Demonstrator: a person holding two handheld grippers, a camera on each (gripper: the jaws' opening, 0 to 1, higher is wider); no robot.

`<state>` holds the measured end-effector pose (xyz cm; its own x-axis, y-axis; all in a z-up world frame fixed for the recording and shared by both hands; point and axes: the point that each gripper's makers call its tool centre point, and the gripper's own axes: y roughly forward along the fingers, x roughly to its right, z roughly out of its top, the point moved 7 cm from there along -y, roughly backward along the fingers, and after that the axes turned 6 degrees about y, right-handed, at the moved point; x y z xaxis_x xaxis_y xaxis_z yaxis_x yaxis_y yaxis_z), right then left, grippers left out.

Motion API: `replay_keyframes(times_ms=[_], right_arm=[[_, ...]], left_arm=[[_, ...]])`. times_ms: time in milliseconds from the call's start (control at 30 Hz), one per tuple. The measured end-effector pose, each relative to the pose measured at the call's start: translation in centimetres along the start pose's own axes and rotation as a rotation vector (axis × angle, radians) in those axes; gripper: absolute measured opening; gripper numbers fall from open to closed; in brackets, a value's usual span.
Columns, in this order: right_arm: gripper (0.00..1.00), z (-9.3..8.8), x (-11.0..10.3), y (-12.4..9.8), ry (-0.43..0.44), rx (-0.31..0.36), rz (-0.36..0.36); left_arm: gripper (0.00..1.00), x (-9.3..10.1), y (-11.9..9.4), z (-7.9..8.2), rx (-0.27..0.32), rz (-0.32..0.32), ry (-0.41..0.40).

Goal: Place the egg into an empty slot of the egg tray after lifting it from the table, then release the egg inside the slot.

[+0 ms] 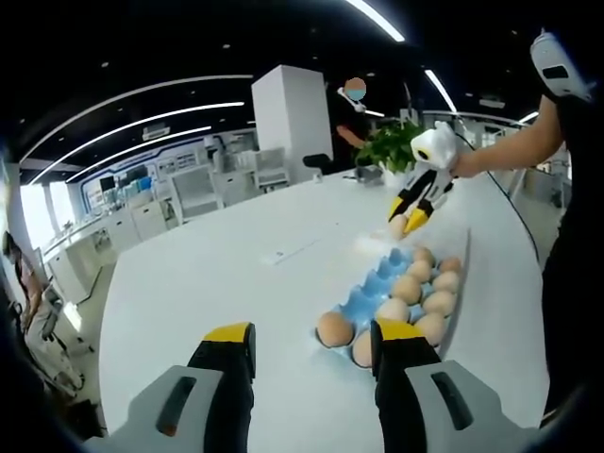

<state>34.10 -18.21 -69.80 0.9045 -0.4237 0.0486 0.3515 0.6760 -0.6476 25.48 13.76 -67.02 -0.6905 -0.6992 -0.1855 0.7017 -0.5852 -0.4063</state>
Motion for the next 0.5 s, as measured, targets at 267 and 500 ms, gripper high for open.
replay_keyframes(times_ms=[267, 500], right_arm=[[0.25, 2.6, -2.0, 2.9, -0.017, 0.041, 0.076], [0.25, 4.2, -3.9, 5.7, -0.029, 0.059, 0.127]], left_arm=[[0.49, -0.1, 0.0, -0.2, -0.005, 0.001, -0.002], [0.49, -0.1, 0.1, -0.4, -0.007, -0.003, -0.005]])
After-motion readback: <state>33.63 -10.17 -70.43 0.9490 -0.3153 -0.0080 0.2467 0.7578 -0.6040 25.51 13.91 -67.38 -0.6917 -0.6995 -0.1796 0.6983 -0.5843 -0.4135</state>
